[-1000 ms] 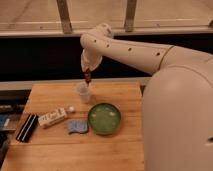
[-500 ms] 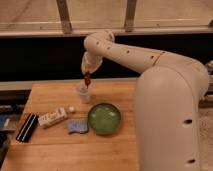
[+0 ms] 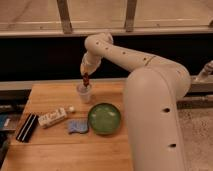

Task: Place the pepper in the ceramic cup

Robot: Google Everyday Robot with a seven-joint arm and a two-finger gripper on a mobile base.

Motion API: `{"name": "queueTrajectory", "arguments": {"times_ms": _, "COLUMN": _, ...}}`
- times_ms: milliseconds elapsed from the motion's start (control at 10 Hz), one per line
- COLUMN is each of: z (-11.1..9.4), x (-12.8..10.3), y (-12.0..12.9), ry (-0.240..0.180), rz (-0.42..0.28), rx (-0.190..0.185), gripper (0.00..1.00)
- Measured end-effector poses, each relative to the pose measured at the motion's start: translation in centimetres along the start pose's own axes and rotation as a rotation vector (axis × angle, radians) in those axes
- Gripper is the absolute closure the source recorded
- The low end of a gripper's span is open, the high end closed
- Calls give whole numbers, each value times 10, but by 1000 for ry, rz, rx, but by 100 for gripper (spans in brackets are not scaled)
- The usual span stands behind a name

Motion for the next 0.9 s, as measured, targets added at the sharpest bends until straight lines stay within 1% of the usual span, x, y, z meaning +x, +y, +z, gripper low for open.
{"name": "queueTrajectory", "arguments": {"times_ms": 300, "z": 7, "x": 3, "y": 0, "ry": 8, "rz": -4, "rx": -25, "gripper": 100}}
{"name": "queueTrajectory", "arguments": {"times_ms": 800, "z": 12, "x": 10, "y": 4, "ry": 13, "rz": -5, "rx": -44, "gripper": 100}}
{"name": "queueTrajectory", "arguments": {"times_ms": 900, "z": 14, "x": 12, "y": 4, "ry": 16, "rz": -3, "rx": -48, "gripper": 99}}
